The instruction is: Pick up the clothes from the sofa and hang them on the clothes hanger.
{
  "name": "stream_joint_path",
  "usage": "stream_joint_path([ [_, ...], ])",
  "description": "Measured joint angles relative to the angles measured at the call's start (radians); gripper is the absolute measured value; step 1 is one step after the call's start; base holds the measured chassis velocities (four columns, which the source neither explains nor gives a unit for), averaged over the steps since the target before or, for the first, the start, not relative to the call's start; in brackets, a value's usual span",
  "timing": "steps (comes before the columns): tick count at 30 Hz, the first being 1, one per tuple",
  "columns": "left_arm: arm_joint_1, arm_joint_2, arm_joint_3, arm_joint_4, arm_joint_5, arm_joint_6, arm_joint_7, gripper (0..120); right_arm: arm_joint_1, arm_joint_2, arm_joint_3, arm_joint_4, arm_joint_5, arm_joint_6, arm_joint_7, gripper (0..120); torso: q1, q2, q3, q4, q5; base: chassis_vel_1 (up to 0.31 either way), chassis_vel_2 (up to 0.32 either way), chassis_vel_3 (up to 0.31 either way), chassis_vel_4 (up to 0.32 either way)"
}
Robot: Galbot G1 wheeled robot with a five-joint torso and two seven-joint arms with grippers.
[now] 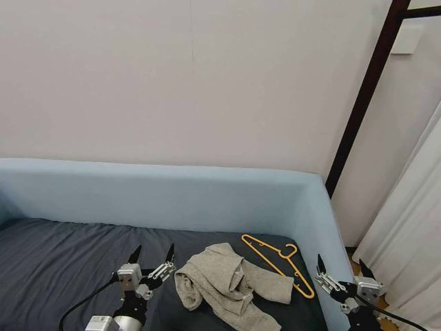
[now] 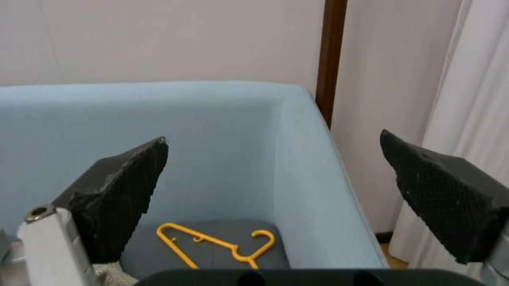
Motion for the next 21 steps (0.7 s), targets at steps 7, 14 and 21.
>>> stream_joint_path([
  [7,0.011,-0.014,0.004,0.008,0.025,-0.009,0.01,100,-0.006,-0.002,-0.002,0.009,0.003,0.006,-0.015,100,0.0,0.0,0.0,0.0,0.0,0.0,0.0,0.0,0.0],
  [14,0.017,-0.016,0.0,-0.009,0.026,-0.013,0.012,100,-0.013,-0.007,-0.001,0.015,-0.009,0.006,-0.018,100,0.0,0.0,0.0,0.0,0.0,0.0,0.0,0.0,0.0],
  [21,0.024,-0.023,0.001,-0.005,0.035,-0.022,0.012,100,-0.014,-0.006,-0.006,0.01,-0.016,0.015,-0.018,100,0.0,0.0,0.0,0.0,0.0,0.0,0.0,0.0,0.0],
])
